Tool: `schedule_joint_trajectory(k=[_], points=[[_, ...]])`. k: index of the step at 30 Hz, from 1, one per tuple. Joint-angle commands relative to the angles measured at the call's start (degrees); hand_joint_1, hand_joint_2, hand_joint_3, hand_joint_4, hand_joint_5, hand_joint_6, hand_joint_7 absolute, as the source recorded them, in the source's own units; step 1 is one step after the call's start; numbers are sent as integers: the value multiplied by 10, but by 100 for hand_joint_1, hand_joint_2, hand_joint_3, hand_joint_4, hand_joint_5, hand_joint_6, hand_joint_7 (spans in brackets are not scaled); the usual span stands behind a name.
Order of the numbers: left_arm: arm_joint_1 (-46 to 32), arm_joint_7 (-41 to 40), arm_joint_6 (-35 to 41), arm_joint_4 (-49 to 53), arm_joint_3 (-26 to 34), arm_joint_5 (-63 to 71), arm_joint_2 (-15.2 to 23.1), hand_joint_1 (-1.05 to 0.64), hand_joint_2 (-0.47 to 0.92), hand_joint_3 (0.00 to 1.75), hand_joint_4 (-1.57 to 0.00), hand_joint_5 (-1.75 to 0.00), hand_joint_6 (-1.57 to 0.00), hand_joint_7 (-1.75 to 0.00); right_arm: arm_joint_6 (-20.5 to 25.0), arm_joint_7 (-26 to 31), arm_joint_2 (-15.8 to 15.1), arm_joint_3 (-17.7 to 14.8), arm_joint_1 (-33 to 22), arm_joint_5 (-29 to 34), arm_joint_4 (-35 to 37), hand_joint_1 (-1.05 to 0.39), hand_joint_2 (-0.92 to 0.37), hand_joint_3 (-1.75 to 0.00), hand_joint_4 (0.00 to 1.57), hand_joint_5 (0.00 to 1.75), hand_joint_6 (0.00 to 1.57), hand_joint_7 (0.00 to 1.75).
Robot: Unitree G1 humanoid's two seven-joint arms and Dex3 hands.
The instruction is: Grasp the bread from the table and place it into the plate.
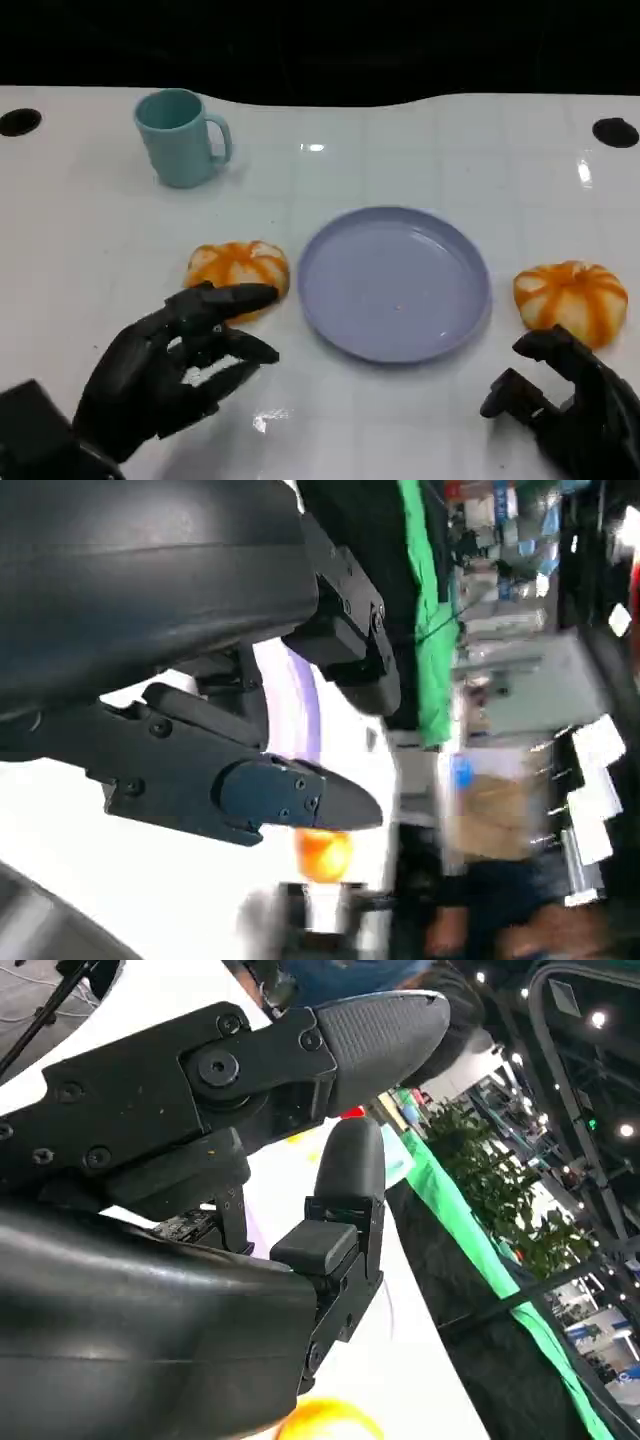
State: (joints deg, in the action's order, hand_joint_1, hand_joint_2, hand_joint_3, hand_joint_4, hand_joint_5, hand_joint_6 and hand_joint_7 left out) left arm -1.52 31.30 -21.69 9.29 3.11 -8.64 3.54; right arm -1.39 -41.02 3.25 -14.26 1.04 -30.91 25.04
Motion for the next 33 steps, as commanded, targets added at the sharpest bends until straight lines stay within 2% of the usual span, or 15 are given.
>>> schedule_joint_trajectory(k=[1,6,11,17,18,19,24,29,33], points=[[23,-77,-64,-18,-8,140,58,-57,92,14,-21,-70,-43,-8,-9,-6,-4,3,7,2,7,-51,-92,-15,66,149,58,117],[59,-175,-79,-42,-27,329,126,-53,89,4,-9,-54,-37,-2,-13,-5,-3,7,6,4,4,-51,-92,-16,67,148,56,119],[79,-223,-60,-62,-51,420,162,-54,87,0,-1,-39,-29,0,-20,-5,-4,10,6,4,6,-51,-92,-17,67,147,57,118],[81,-241,-48,-65,-67,427,175,-54,86,0,-1,-35,-27,0,-22,-5,-5,11,6,3,7,-52,-92,-17,68,147,58,117],[103,-231,-27,-60,-76,449,183,-54,86,0,-1,-35,-27,0,-22,-7,-5,11,7,1,10,-52,-92,-17,68,146,58,117],[120,-224,-11,-57,-84,465,189,-54,85,0,0,-24,-21,-1,-22,-9,-5,10,8,0,13,-51,-92,-16,69,147,59,117],[181,-227,49,-11,-132,531,203,-55,86,0,0,-3,-12,0,-9,-15,-8,9,12,-6,17,-50,-92,-14,69,146,59,117],[237,-211,88,44,-181,561,207,-50,83,0,0,0,-9,0,-3,-16,-10,8,11,-6,14,-50,-92,-13,68,147,57,118],[252,-214,95,61,-198,555,211,-49,82,0,0,0,-10,-1,-3,-16,-10,8,11,-6,14,-49,-92,-13,68,147,57,119]])
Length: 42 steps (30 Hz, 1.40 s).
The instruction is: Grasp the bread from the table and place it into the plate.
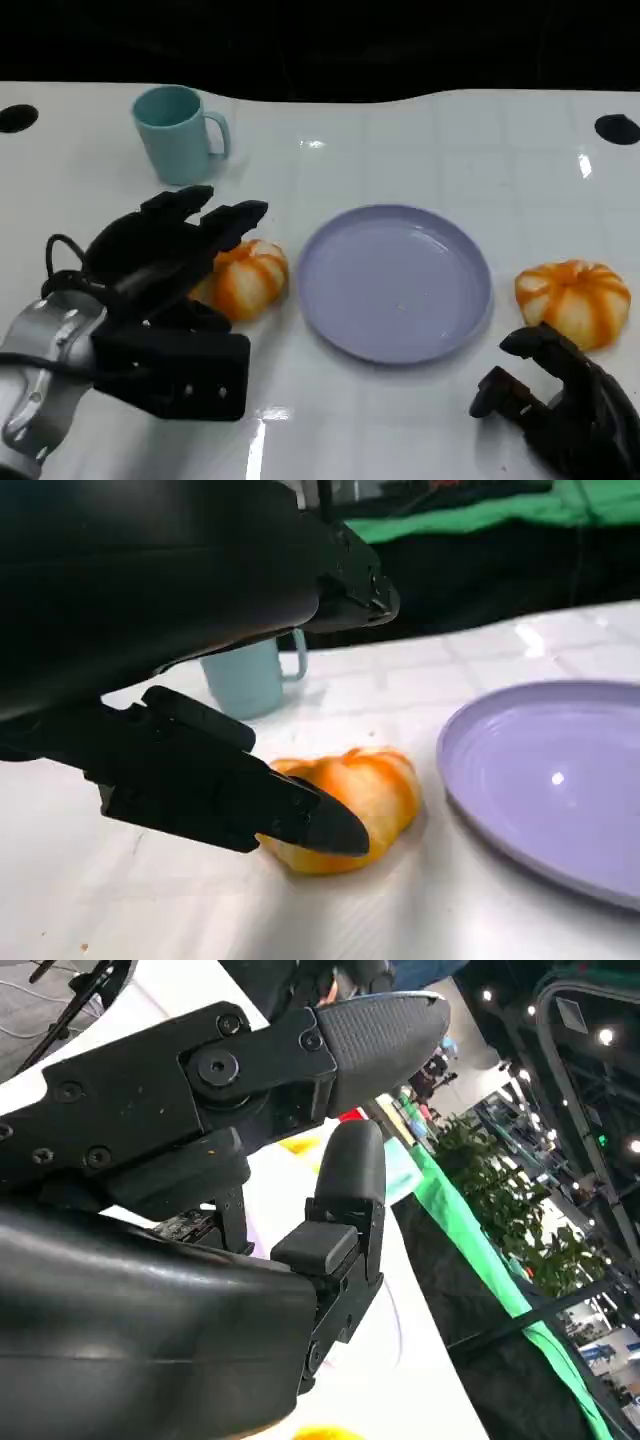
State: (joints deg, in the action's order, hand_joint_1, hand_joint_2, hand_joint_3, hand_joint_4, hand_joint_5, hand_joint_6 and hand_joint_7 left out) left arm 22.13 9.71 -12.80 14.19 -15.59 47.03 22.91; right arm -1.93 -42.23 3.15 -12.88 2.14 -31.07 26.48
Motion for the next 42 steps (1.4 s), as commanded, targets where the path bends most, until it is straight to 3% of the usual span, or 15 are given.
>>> schedule_joint_trajectory(k=[1,15,19,28,37,42], points=[[16,0,7,12,-13,-3,19,-49,82,0,0,0,-10,0,2,-4,-9,-6,0,-5,-1,-49,-92,-13,68,147,57,119],[84,-14,15,112,-73,2,4,-48,82,0,-3,-2,-12,-1,-2,-1,-9,-2,-5,1,-7,-50,-92,-16,67,149,55,120],[144,38,57,209,-114,2,-48,-52,82,0,-5,-3,-13,-1,2,-2,-6,-3,-8,-4,-12,-49,-92,-16,65,147,55,119],[164,35,75,240,-137,-2,-59,-52,81,0,-6,-4,-14,-1,0,4,-3,-3,-14,-3,-21,-50,-92,-14,67,147,57,118],[241,-51,60,489,-176,-2,-130,-48,84,1,-11,-5,-15,-1,-11,-4,-7,-1,-19,1,-25,-54,-92,-14,68,148,60,114],[260,-94,58,560,-192,-1,-150,-51,84,1,-13,-5,-17,-1,-3,-9,-9,-2,-19,-5,-26,-53,-92,-15,69,147,60,114]])
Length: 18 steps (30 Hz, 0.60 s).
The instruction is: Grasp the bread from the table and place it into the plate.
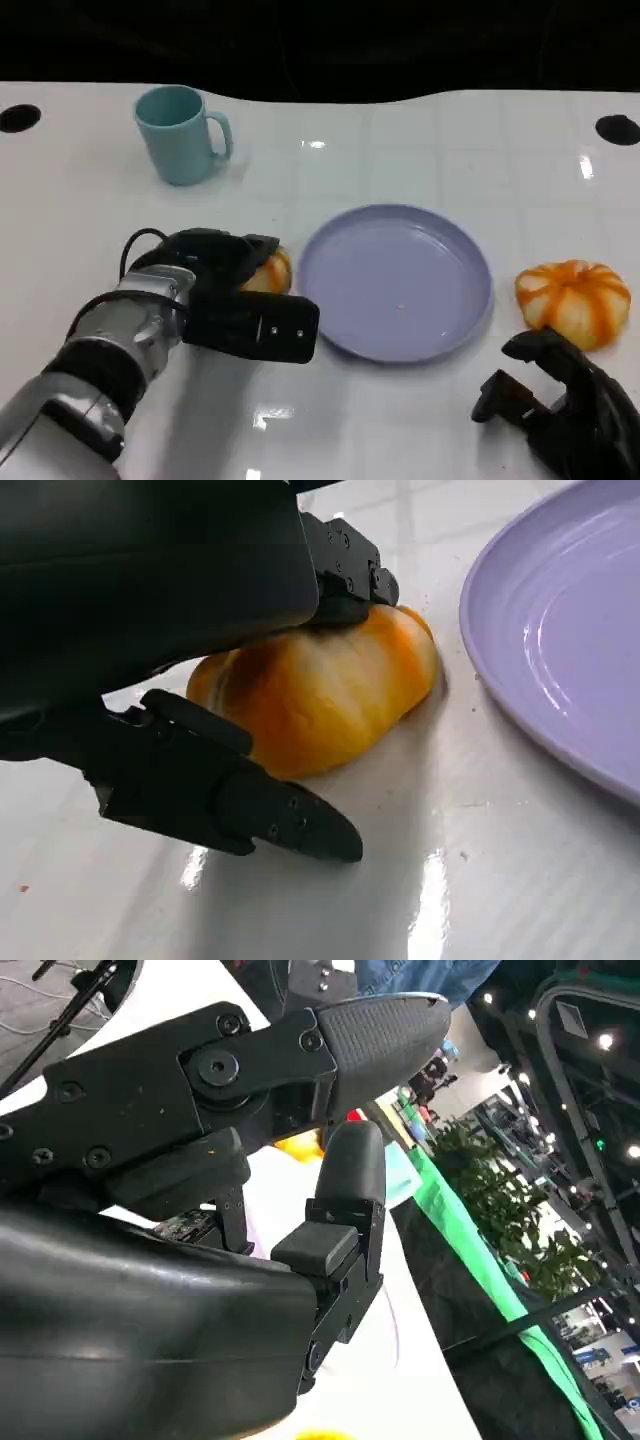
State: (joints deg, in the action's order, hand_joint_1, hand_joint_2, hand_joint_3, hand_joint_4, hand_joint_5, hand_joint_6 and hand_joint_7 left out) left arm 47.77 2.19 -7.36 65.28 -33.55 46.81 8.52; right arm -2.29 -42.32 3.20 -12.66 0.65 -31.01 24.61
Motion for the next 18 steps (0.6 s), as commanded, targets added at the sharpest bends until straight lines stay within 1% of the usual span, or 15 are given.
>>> schedule_joint_trajectory(k=[1,3,5,8,9,10,11,13,14,15,16,17,18], points=[[6,-23,3,56,-14,0,-8,-51,85,1,-13,-5,-17,-1,1,-8,-9,-4,-4,-6,-7,-53,-92,-14,69,147,60,113],[7,-38,8,72,-18,0,-16,-51,85,1,-13,-5,-17,-1,-5,-7,-10,-3,-5,-1,-9,-54,-92,-15,69,146,60,113],[7,-60,12,84,-22,2,-21,-48,89,2,-17,-7,-19,-1,-8,-8,-8,-4,-6,-1,-9,-53,-92,-16,70,146,60,113],[3,-95,3,90,-18,-6,-23,-44,92,3,-21,-9,-22,-3,-5,-8,-7,-5,-7,-4,-9,-52,-92,-16,70,145,60,113],[0,-119,-7,90,-10,-14,-20,-35,92,4,-34,-13,-37,-6,-4,-7,-7,-5,-8,-4,-10,-52,-92,-16,70,144,60,112],[-2,-136,-14,90,-5,-20,-19,-30,92,10,-63,-33,-68,-10,-3,-7,-7,-5,-9,-5,-12,-52,-92,-16,70,144,60,112],[-3,-147,-19,91,-2,-24,-18,-28,92,12,-73,-41,-80,-10,-2,-7,-7,-5,-9,-5,-13,-52,-92,-16,70,144,60,112],[-3,-155,-22,94,-4,-27,-18,-26,92,14,-80,-48,-90,-10,-1,-6,-7,-5,-10,-5,-14,-52,-92,-17,70,144,60,111],[-3,-180,-24,95,-7,-22,-16,-26,92,14,-81,-49,-91,-10,-2,-4,-6,-5,-10,-5,-15,-52,-92,-17,70,143,60,111],[-4,-202,-25,95,-10,-18,-14,-27,92,23,-83,-122,-83,-81,-2,-2,-6,-6,-10,-4,-15,-52,-92,-16,70,145,60,112],[-4,-218,-26,96,-12,-16,-13,-28,92,28,-83,-148,-73,-121,-3,-3,-6,-6,-9,-4,-13,-52,-92,-15,70,145,60,112],[-6,-239,-29,96,-12,-16,-12,-26,92,34,-82,-164,-63,-149,-3,-3,-8,-6,-8,-3,-12,-52,-92,-16,69,146,60,112],[-6,-251,-30,97,-12,-17,-13,-26,92,36,-82,-169,-61,-155,-2,-4,-10,-5,-7,-2,-11,-53,-92,-16,69,146,60,112]])
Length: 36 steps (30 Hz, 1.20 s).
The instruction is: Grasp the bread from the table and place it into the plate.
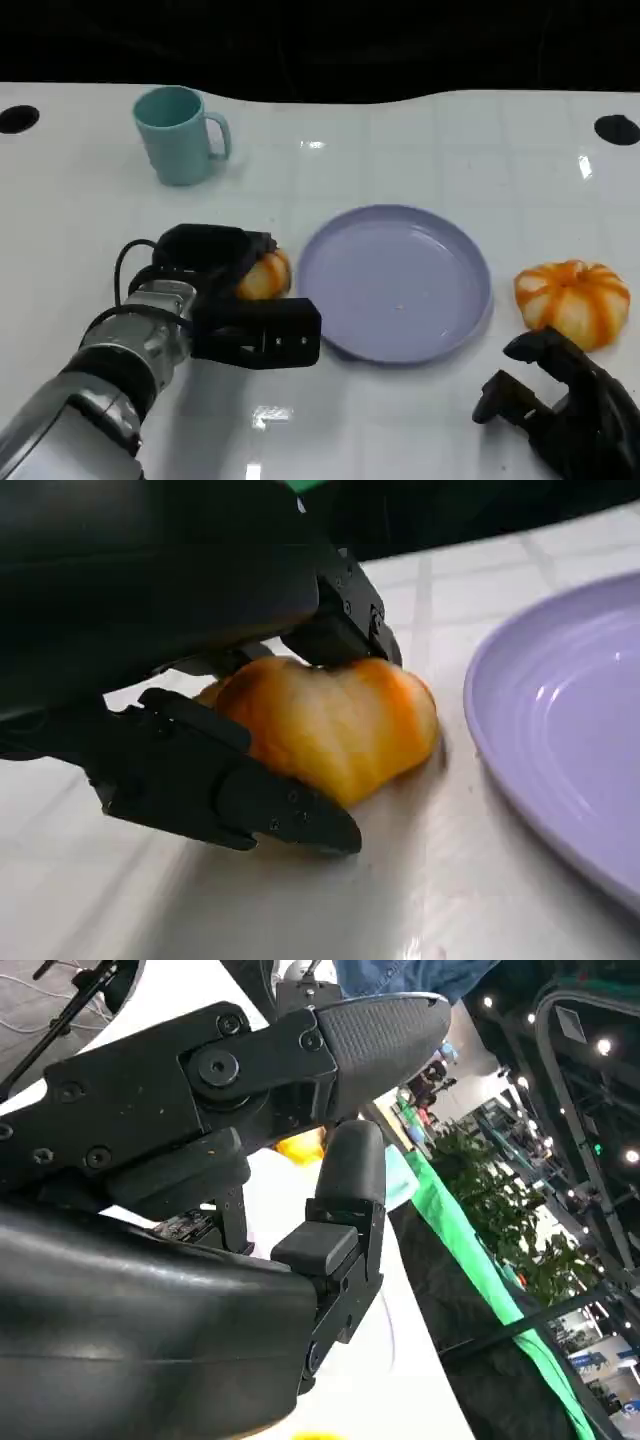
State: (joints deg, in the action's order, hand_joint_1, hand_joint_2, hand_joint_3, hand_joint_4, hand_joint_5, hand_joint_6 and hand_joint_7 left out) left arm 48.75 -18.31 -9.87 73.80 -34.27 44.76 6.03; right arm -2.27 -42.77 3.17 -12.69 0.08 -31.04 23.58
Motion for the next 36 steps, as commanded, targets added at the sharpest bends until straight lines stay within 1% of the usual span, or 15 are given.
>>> schedule_joint_trajectory(k=[1,4,7,8,11,13,17,20,22,25,26,29,32,35,36], points=[[-16,-54,-7,13,-5,3,12,-25,92,38,-82,-172,-59,-159,-2,0,-10,-5,-1,-1,0,-53,-92,-16,69,147,59,113],[-12,-59,-12,14,-1,-3,12,-22,91,38,-82,-174,-56,-171,1,5,-9,-5,-2,-2,-2,-52,-92,-16,68,147,59,113],[-11,-60,-13,15,0,-4,12,-21,91,38,-82,-175,-55,-174,1,5,-9,-5,-2,-2,-3,-52,-92,-16,68,147,59,114],[-6,-57,-24,8,18,-24,12,-21,91,40,-82,-175,-56,-174,2,7,-8,-6,-3,-2,-3,-52,-92,-16,68,147,59,114],[9,-59,-41,-8,55,-60,11,-20,78,70,-84,-175,-58,-175,1,9,-7,-5,-3,0,-3,-52,-92,-15,67,146,59,115],[14,-67,-46,-14,64,-68,11,-19,71,83,-86,-175,-58,-175,0,10,-8,-3,-3,2,-3,-52,-92,-16,67,146,58,115],[29,-77,-60,-31,76,-78,8,-17,62,97,-88,-175,-59,-175,7,11,-10,-2,-2,0,-5,-51,-92,-17,66,147,57,116],[34,-85,-71,-39,79,-78,5,-16,61,99,-88,-175,-59,-175,6,14,-8,-2,-3,1,-7,-51,-92,-17,66,147,56,117],[40,-90,-89,-48,81,-80,0,-12,56,97,-86,-175,-61,-175,3,15,-8,-2,-3,2,-6,-51,-92,-16,67,147,57,117],[44,-89,-101,-55,83,-81,-5,-11,56,99,-87,-175,-63,-175,3,10,-8,-3,-2,-1,-3,-52,-92,-16,67,147,57,117],[44,-98,-121,-63,80,-78,-9,-11,56,100,-87,-175,-63,-175,6,10,-10,-2,-2,-1,-5,-52,-92,-16,67,147,57,118],[43,-129,-171,-78,70,-67,-20,-10,50,109,-91,-175,-70,-175,11,10,-12,-1,-3,-1,-8,-50,-92,-16,67,148,56,119],[43,-125,-215,-77,66,-67,-26,-9,49,118,-91,-175,-72,-175,13,5,-11,-4,-2,-5,-4,-49,-92,-16,67,149,55,120],[46,-124,-237,-75,55,-57,-33,-9,48,121,-91,-175,-72,-175,9,6,-11,-3,-3,-2,-5,-49,-92,-16,66,150,55,120],[48,-122,-248,-75,44,-48,-39,-10,43,127,-93,-175,-76,-172,5,7,-11,-2,-4,1,-6,-51,-92,-16,67,150,55,120]])
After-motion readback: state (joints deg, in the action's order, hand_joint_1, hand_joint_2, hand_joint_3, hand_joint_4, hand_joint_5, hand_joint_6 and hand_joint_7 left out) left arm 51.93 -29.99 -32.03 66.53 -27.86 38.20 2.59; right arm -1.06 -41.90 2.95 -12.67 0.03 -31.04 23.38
